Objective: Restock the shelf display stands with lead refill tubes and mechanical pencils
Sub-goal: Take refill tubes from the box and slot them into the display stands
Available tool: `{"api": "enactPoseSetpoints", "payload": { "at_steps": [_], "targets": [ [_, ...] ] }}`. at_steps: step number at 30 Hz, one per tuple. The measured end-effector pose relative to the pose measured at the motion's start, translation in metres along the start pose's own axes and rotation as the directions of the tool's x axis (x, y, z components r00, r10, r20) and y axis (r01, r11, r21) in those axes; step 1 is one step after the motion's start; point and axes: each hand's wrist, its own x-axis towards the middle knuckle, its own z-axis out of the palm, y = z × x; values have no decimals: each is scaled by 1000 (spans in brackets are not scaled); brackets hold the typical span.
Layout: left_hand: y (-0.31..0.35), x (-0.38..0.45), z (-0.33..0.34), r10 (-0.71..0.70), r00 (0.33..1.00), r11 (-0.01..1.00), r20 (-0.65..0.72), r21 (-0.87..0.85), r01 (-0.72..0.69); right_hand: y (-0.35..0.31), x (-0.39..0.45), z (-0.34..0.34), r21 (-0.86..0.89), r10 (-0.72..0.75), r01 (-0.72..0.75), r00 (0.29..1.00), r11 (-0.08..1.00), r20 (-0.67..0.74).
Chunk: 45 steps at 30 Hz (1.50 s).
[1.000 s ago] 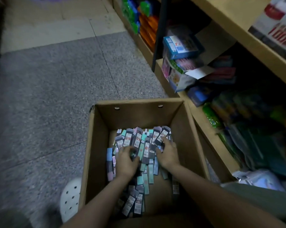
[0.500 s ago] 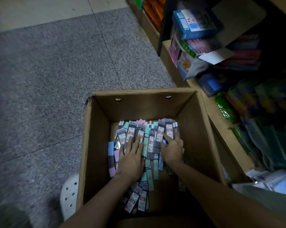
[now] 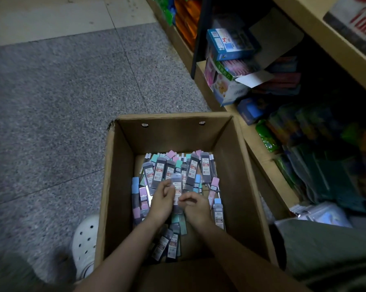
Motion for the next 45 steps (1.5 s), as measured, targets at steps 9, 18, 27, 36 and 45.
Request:
{"api": "enactPoseSetpoints", "payload": {
  "at_steps": [9,18,27,36,45],
  "targets": [
    [-11,0,-7,-121,991,988,-57,-98,115,6,11,-42,-557,-163,60,977,829,-137],
    [-22,18,-7,-146,986,981,-83,-139,134,2,44,-25,-655,-104,-34,980,755,-171],
    [-18,11,-3,-101,992,989,-72,-115,92,-3,47,-33,-626,-122,-15,977,779,-175],
    [69,8,-6,46,986,996,163,-83,-32,-63,13,-60,-378,-163,98,976,921,-145],
    [240,-48,0,396,692,702,604,286,-652,-200,-90,-122,-226,-461,438,886,870,-56]
  ]
}}
